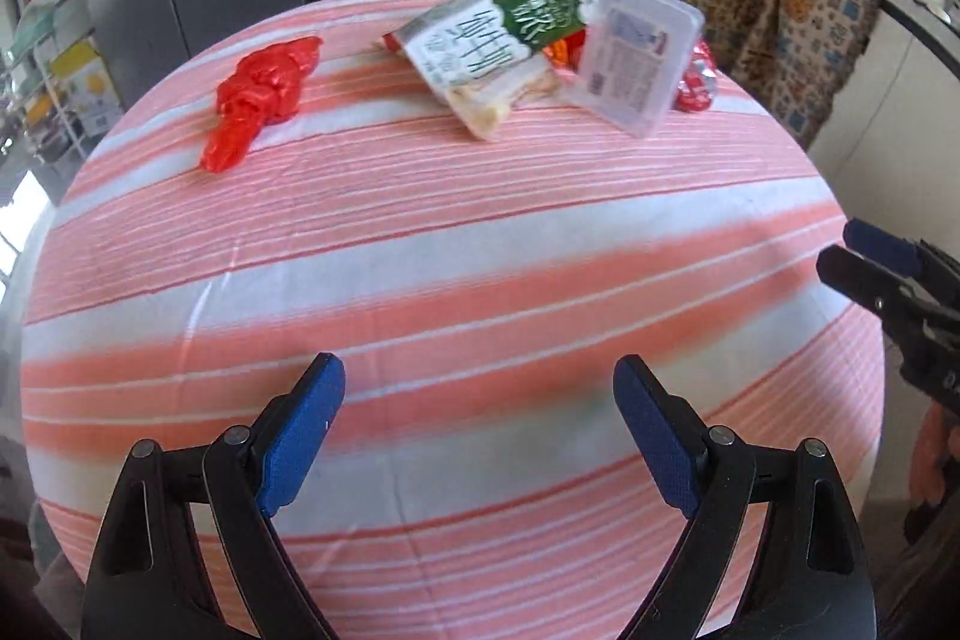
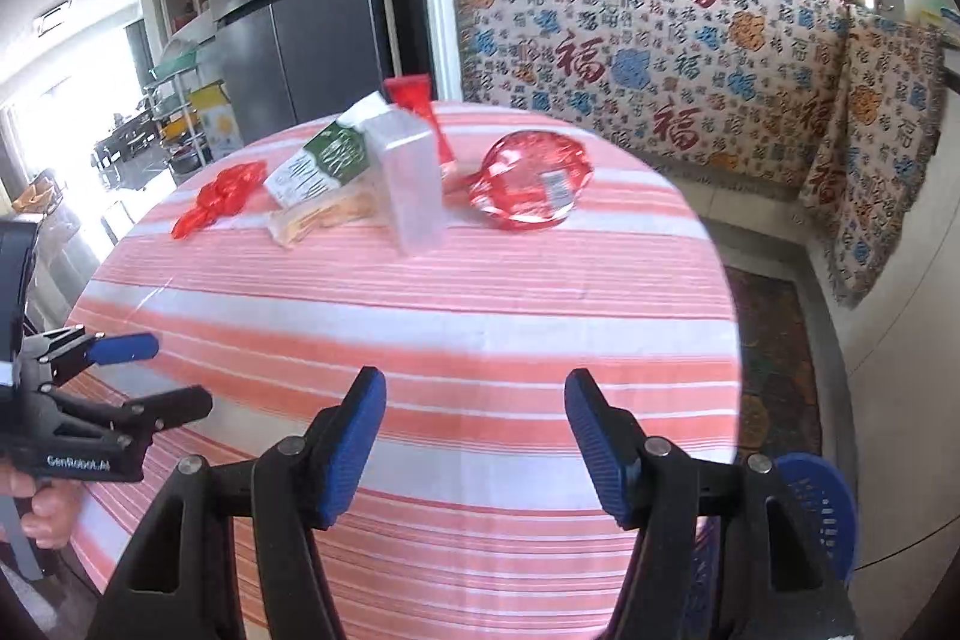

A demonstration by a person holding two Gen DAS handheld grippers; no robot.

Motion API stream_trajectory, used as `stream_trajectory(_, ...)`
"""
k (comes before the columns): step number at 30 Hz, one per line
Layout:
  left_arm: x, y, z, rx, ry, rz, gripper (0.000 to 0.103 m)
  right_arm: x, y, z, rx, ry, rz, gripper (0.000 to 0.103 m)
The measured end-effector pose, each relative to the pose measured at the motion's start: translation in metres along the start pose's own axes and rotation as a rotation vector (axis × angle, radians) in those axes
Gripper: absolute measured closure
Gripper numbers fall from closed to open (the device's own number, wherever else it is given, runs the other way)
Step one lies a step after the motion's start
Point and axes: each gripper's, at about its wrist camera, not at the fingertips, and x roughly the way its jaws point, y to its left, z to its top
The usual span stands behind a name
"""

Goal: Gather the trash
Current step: 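Move both tools back over the table toward the red plastic bag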

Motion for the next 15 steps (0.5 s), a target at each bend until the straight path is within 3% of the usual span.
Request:
stream_trajectory(3, 0.008, 0.008, 0.006, 0.035, -0.020, 0.044, 0.011, 0.020, 0.020, -0.002, -0.035, 0.050, 0.006, 0.040)
stream_trajectory(8, 0.016, 0.021, 0.011, 0.049, -0.021, 0.043, 0.001, 0.042, 0.037, -0.004, -0.088, 0.092, -0.017, 0.040)
stream_trajectory(15, 0.024, 0.029, 0.024, 0.055, -0.017, 0.038, 0.000, 0.054, 0.041, 0.002, -0.083, 0.105, -0.029, 0.038)
